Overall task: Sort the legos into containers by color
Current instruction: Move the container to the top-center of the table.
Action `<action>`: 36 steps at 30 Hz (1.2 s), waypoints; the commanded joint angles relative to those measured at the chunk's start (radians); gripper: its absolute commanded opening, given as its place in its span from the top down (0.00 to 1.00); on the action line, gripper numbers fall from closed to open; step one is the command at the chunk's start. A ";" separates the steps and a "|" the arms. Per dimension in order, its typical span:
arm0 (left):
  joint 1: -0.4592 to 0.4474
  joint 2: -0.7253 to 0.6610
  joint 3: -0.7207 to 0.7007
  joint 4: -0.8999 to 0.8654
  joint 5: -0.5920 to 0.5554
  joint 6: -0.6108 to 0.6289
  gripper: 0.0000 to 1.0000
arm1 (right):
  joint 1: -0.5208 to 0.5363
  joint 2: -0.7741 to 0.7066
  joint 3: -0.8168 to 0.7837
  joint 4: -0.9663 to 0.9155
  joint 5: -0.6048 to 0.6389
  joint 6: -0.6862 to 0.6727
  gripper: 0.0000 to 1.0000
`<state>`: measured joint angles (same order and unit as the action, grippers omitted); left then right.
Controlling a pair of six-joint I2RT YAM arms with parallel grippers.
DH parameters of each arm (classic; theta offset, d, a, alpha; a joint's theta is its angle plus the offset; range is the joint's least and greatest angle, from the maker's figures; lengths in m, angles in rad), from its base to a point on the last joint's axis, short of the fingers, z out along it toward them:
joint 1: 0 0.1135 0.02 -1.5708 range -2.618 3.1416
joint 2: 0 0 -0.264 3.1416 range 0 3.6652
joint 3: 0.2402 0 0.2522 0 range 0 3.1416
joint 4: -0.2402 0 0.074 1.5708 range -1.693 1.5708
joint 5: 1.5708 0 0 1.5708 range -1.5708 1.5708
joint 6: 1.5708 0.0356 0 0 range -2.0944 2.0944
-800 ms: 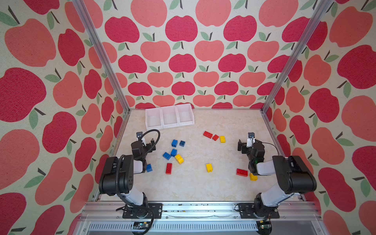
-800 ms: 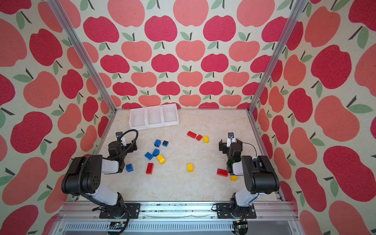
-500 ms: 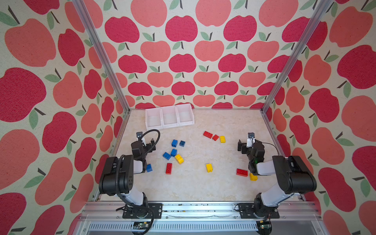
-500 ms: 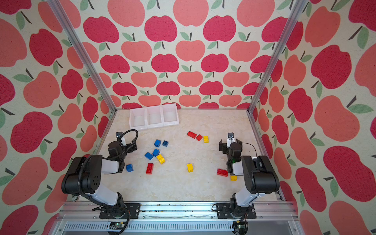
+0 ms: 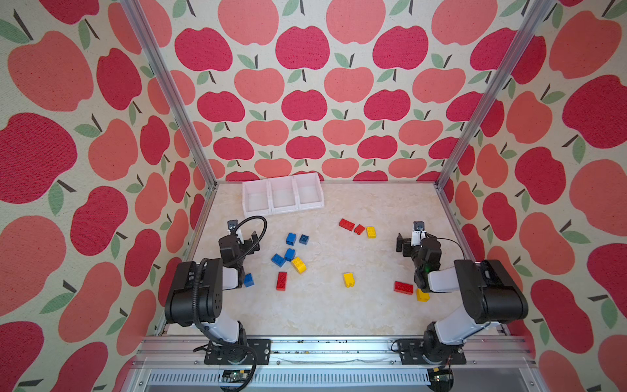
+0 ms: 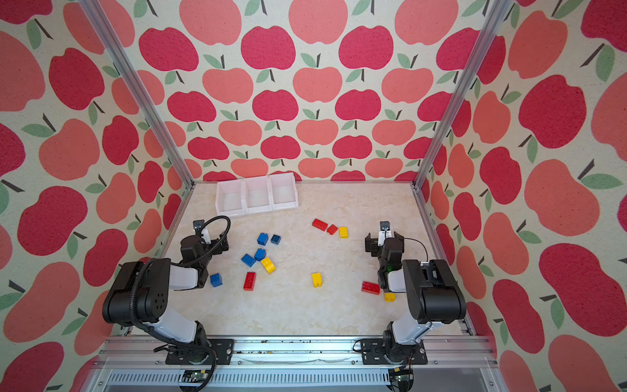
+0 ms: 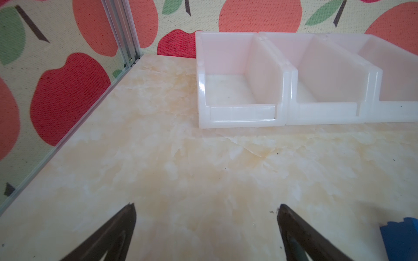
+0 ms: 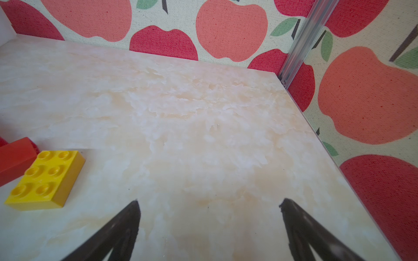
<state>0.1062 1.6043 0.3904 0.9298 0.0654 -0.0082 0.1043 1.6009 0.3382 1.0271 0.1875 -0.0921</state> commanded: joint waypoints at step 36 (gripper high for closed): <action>-0.104 0.036 0.708 -1.007 -0.044 -0.142 0.02 | 0.094 -0.318 0.414 -0.952 -0.007 0.180 0.01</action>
<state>0.0250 1.5688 1.0126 0.1081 -0.0051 -0.1146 0.1909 1.3094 0.6918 0.2218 0.2096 0.0284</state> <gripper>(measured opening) 0.989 0.993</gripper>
